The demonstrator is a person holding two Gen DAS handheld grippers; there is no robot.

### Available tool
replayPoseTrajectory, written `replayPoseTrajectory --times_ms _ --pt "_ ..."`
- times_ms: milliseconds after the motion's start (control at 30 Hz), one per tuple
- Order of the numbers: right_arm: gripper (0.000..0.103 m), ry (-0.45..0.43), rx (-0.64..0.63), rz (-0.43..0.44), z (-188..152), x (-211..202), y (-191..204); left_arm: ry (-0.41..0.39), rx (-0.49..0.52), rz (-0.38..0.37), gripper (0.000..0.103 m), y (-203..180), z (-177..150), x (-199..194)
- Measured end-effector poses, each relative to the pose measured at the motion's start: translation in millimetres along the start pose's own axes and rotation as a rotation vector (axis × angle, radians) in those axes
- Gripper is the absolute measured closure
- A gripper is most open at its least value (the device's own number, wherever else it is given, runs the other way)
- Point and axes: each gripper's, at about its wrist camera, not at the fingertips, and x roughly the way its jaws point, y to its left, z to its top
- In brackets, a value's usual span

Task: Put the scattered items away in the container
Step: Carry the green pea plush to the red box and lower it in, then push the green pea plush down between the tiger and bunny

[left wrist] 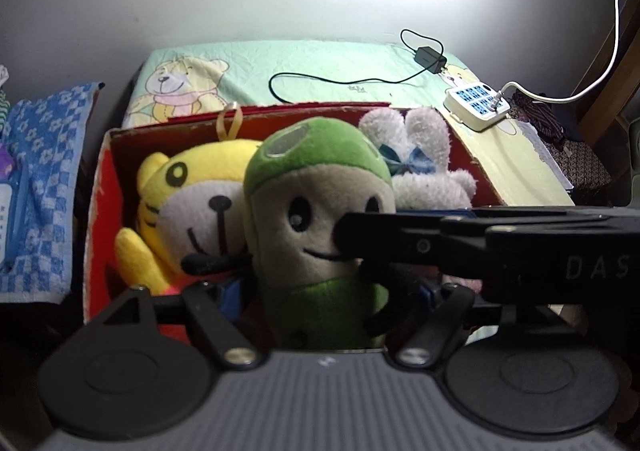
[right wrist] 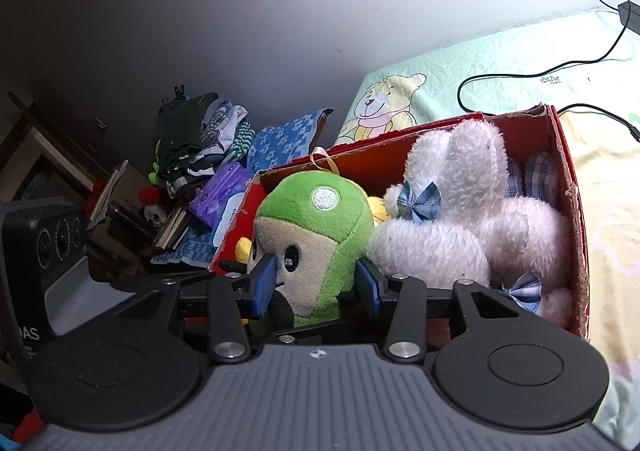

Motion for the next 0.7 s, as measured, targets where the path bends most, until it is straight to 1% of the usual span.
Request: replayPoseTrajectory --times_ms 67,200,433,467,600,700 --pt "0.056 -0.009 -0.008 -0.004 -0.1 -1.5 4.2 -0.01 0.001 0.017 0.019 0.9 0.2 -6.5" --pt "0.052 -0.019 0.009 -0.009 3.5 -4.5 8.8 -0.029 -0.013 0.035 0.019 4.2 2.6 -18.1" --pt "0.052 -0.061 -0.004 -0.044 8.1 -17.5 19.9 -0.033 -0.028 0.079 0.019 6.2 7.9 -33.0" --pt "0.052 -0.067 -0.007 -0.053 8.6 -19.0 21.4 -0.043 -0.026 0.079 0.019 5.9 8.9 -37.7" --pt "0.051 -0.07 -0.043 -0.137 11.0 -20.4 30.6 -0.068 -0.018 0.084 0.019 3.4 14.1 -52.1" --pt "0.044 -0.072 -0.043 -0.158 12.6 -21.0 33.8 -0.07 -0.009 0.104 0.016 1.0 18.8 -55.0"
